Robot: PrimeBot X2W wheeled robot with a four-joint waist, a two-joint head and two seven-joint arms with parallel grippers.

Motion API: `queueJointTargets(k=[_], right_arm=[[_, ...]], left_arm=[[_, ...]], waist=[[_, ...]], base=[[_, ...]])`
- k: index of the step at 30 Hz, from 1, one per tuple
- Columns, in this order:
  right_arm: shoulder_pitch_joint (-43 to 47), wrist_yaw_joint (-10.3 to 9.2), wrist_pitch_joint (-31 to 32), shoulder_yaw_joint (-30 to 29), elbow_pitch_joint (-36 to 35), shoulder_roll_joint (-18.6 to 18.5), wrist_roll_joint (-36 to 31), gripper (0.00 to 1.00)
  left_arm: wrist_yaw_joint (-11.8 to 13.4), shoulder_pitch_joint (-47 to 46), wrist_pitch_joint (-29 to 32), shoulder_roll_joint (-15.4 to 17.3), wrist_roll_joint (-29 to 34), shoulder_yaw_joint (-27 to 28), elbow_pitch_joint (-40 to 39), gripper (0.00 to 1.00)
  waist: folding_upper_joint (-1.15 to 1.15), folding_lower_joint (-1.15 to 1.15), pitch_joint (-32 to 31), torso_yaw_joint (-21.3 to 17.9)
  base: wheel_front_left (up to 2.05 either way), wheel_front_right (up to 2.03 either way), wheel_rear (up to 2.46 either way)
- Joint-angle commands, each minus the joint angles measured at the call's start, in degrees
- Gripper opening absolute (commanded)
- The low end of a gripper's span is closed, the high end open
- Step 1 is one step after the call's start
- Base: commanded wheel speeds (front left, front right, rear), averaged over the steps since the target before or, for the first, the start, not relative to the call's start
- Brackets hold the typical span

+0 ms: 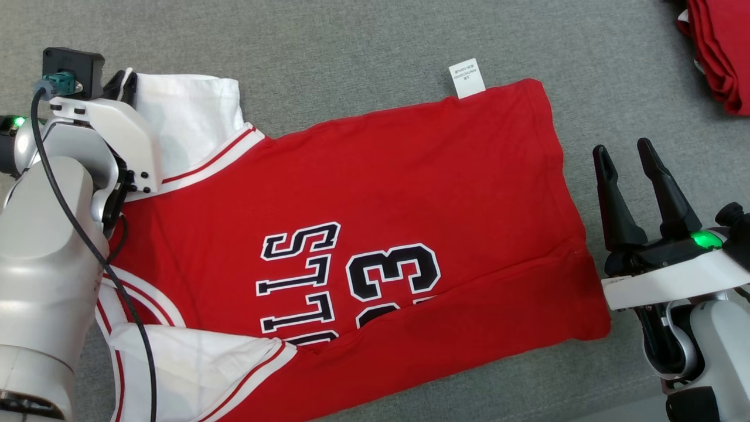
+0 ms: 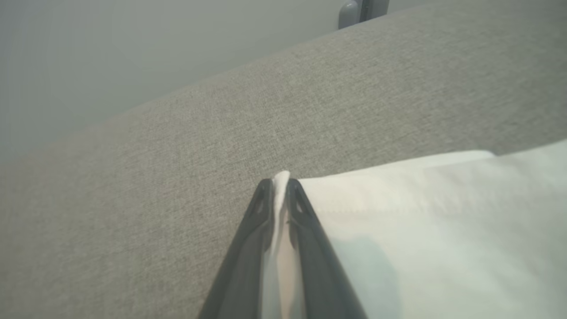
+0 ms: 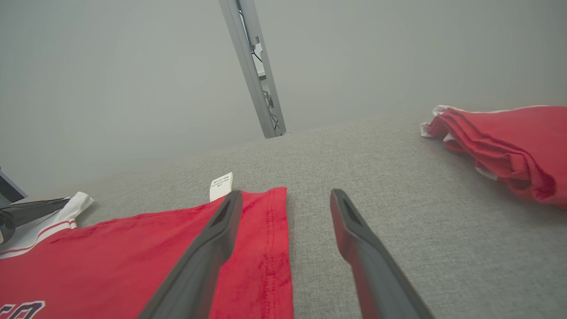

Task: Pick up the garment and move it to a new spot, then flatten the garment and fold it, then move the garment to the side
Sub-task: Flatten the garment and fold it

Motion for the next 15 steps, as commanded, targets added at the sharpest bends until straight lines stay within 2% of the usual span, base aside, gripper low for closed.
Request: queueJointTargets(k=[1, 7, 13, 15], right_arm=[[-1.0, 0.0, -0.3, -0.2, 0.4, -0.6, -0.5, 1.0], [-3.0, 0.0, 0.9, 0.9, 1.8, -2.8, 0.3, 1.0], [-9.1, 0.0, 7.2, 2.3, 5.8, -7.8, 3.8, 1.0], [-11.5, -0.01, 9.6, 2.6, 7.7, -9.0, 7.0, 1.0]], left_arm=[[-0.4, -0.7, -0.6, -0.1, -0.6, 0.2, 0.6, 0.0], [-1.0, -1.5, -4.1, -1.8, -1.2, 0.1, 0.4, 0.0], [-2.2, -0.8, -8.7, -3.5, -1.5, -0.7, -2.2, 0.0], [-2.1, -0.3, -10.3, -3.6, -0.2, -1.9, -3.5, 0.0]], waist=[[0.0, 0.0, -0.1, 0.6], [0.0, 0.0, -0.4, 2.8], [0.0, 0.0, -0.8, 6.4], [0.0, 0.0, -0.9, 7.8]], base=[[0.0, 0.0, 0.0], [0.0, 0.0, 0.0], [0.0, 0.0, 0.0], [0.0, 0.0, 0.0]])
